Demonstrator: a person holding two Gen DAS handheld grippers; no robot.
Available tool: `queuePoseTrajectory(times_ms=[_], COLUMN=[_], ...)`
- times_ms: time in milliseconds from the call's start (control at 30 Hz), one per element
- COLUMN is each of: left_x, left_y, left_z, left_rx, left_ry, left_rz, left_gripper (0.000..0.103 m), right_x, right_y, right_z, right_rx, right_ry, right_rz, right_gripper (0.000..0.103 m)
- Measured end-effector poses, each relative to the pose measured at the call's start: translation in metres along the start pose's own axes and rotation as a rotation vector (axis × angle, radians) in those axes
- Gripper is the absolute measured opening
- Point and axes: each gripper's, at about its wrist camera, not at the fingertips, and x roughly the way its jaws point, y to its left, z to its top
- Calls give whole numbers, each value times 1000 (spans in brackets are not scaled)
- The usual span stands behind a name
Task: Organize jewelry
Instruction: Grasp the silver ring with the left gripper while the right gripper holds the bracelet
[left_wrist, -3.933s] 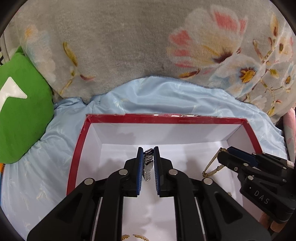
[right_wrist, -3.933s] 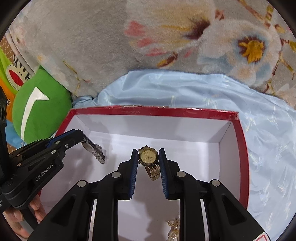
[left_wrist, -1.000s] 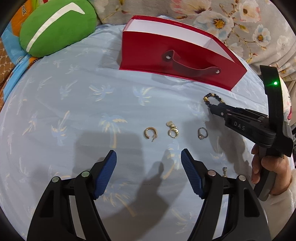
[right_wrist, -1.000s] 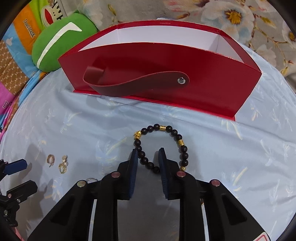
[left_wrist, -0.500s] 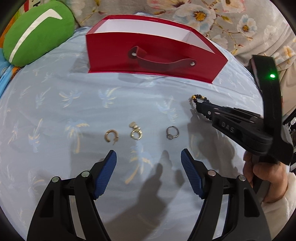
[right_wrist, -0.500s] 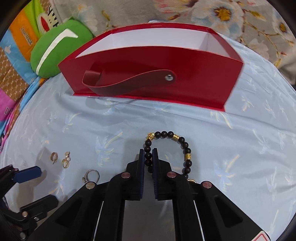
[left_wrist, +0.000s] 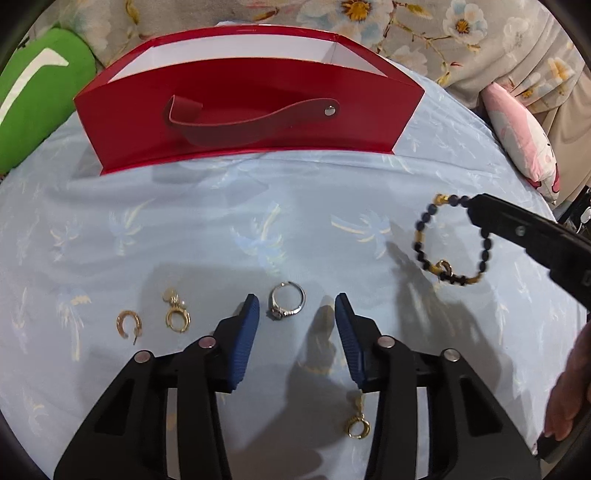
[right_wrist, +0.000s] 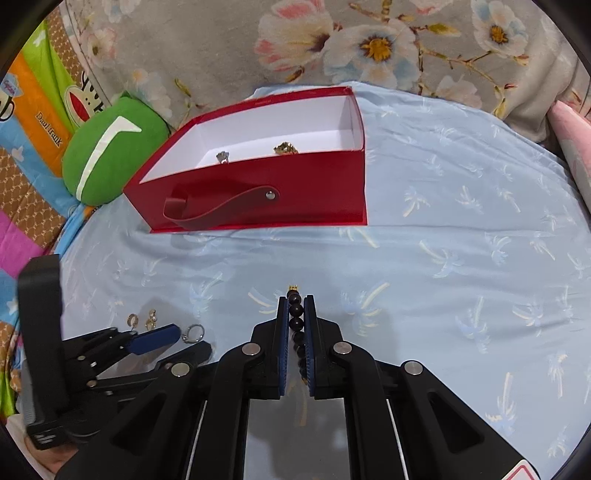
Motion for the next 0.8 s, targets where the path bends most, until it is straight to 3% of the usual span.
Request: queuePoseTrajectory(times_ms=[167,800], left_x=[1,-19], left_y=[5,3], left_z=[-1,-7], left_rx=[-5,-13], left_ry=[-13,-24], left_rz=[12,-53], left_gripper=[10,5], right_x=[-13,-40], right_y=[-3,5], right_z=[3,11], right_rx=[9,10], right_ry=[-27,-86], right_rz=[12,54], right_gripper=[7,7])
